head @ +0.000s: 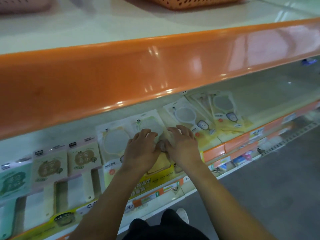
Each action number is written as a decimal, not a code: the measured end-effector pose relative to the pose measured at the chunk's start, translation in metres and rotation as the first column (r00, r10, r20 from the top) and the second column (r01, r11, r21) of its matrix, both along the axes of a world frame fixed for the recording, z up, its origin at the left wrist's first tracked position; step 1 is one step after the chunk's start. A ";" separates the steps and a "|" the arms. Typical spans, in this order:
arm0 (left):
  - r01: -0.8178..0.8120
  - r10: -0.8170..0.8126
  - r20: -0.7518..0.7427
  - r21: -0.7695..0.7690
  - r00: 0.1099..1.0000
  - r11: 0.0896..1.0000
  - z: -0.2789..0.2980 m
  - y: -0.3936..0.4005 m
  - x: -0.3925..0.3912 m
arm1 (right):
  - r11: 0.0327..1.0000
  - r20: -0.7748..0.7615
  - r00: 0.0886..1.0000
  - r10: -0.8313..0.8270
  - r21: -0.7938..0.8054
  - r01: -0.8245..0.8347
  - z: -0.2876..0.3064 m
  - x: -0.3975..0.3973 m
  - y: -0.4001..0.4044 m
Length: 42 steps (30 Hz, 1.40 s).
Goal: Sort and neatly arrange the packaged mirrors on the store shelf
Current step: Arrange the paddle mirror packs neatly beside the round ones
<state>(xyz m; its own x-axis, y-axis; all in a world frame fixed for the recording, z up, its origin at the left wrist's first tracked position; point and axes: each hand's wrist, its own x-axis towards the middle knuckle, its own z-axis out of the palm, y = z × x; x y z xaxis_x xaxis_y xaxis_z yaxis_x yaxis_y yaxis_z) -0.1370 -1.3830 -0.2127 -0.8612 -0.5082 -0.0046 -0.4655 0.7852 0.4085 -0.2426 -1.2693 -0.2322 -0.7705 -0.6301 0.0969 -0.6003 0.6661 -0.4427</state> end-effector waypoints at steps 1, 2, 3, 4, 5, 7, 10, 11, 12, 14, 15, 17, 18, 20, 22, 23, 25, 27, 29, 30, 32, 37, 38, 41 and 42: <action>0.005 -0.005 0.002 -0.007 1.000 1.000 0.001 0.002 -0.006 | 1.000 0.009 1.000 -0.005 0.005 0.005 0.000 -0.005 0.002; 0.009 -0.008 0.002 -0.015 1.000 1.000 0.003 0.004 -0.012 | 1.000 0.019 1.000 -0.015 0.012 0.014 0.001 -0.011 0.005; 0.012 -0.012 -0.002 -0.021 1.000 1.000 0.005 0.007 -0.020 | 1.000 0.024 0.999 -0.025 0.013 0.024 0.001 -0.019 0.008; 0.016 -0.016 -0.009 -0.027 1.000 1.000 0.006 0.011 -0.028 | 0.999 0.025 0.999 -0.037 0.008 0.037 0.002 -0.026 0.012; 0.019 -0.020 -0.019 -0.035 1.000 0.999 0.007 0.016 -0.036 | 0.999 0.025 0.998 -0.051 -0.007 0.051 0.002 -0.034 0.016; 0.024 -0.026 -0.036 -0.053 0.999 0.998 0.009 0.026 -0.053 | 0.996 0.024 0.997 -0.077 -0.037 0.078 0.005 -0.050 0.025; 0.047 -0.050 -0.048 -0.075 0.998 0.996 0.010 0.040 -0.080 | 0.993 -0.003 0.995 -0.103 -0.053 0.103 0.008 -0.075 0.042; 0.054 -0.057 -0.048 -0.078 0.997 0.996 0.011 0.046 -0.088 | 0.992 -0.005 0.993 -0.115 -0.047 0.114 0.009 -0.083 0.047; 0.061 -0.065 -0.048 -0.077 0.997 0.995 0.011 0.051 -0.097 | 0.991 -0.011 0.992 -0.128 -0.049 0.127 0.010 -0.092 0.052; 0.077 -0.080 -0.045 -0.059 0.996 0.995 0.009 0.060 -0.114 | 0.986 -0.020 0.988 -0.155 -0.069 0.154 0.011 -0.109 0.063; 0.081 -0.084 -0.042 -0.048 0.996 0.996 0.008 0.065 -0.122 | 0.984 -0.015 0.986 -0.165 -0.066 0.163 0.012 -0.118 0.067; 0.087 -0.088 -0.039 -0.041 0.995 0.995 0.006 0.072 -0.136 | 0.985 -0.001 0.985 -0.171 -0.015 0.171 0.012 -0.136 0.074; 0.086 -0.087 -0.040 -0.040 0.995 0.996 0.006 0.075 -0.142 | 0.985 -0.008 0.985 -0.173 -0.001 0.173 0.011 -0.144 0.078; 0.077 -0.079 -0.040 -0.037 0.996 0.996 0.005 0.080 -0.153 | 0.983 -0.026 0.982 -0.185 -0.013 0.184 0.009 -0.159 0.083; 0.065 -0.066 -0.036 -0.043 0.997 0.997 0.005 0.084 -0.163 | 0.981 -0.013 0.981 -0.195 0.008 0.195 0.008 -0.172 0.087; 0.056 -0.058 -0.032 -0.047 0.998 0.997 0.004 0.086 -0.167 | 0.980 -0.009 0.980 -0.199 0.029 0.199 0.006 -0.178 0.089; 0.037 -0.038 -0.021 -0.053 0.999 0.998 0.003 0.088 -0.174 | 0.975 0.005 0.978 -0.210 0.077 0.209 0.007 -0.189 0.089; 0.021 -0.021 -0.009 -0.057 1.000 0.998 0.002 0.091 -0.180 | 0.971 0.010 0.977 -0.214 0.113 0.211 0.007 -0.199 0.087; 0.010 -0.010 -0.004 -0.058 1.000 0.998 0.001 0.093 -0.185 | 0.968 0.020 0.978 -0.207 0.146 0.202 0.006 -0.206 0.086; 0.006 -0.007 -0.003 -0.057 1.000 0.998 0.001 0.094 -0.187 | 0.967 0.025 0.979 -0.204 0.162 0.198 0.005 -0.209 0.085; -0.002 0.002 0.000 -0.052 1.000 0.999 0.001 0.095 -0.191 | 0.964 0.024 0.981 -0.193 0.189 0.185 0.004 -0.214 0.083; -0.037 0.036 -0.021 -0.030 0.999 0.999 0.002 0.097 -0.200 | 0.949 0.006 0.984 -0.178 0.267 0.170 0.001 -0.223 0.078; -0.040 0.040 -0.023 -0.029 0.999 0.999 0.001 0.097 -0.201 | 0.948 0.008 0.985 -0.172 0.272 0.164 0.001 -0.224 0.078; -0.046 0.045 -0.027 -0.025 0.999 0.999 -0.001 0.099 -0.204 | 0.948 0.029 0.986 -0.161 0.283 0.147 0.003 -0.229 0.079; -0.046 0.045 -0.028 -0.024 0.999 0.999 -0.001 0.100 -0.206 | 0.947 0.035 0.987 -0.158 0.288 0.142 0.004 -0.230 0.079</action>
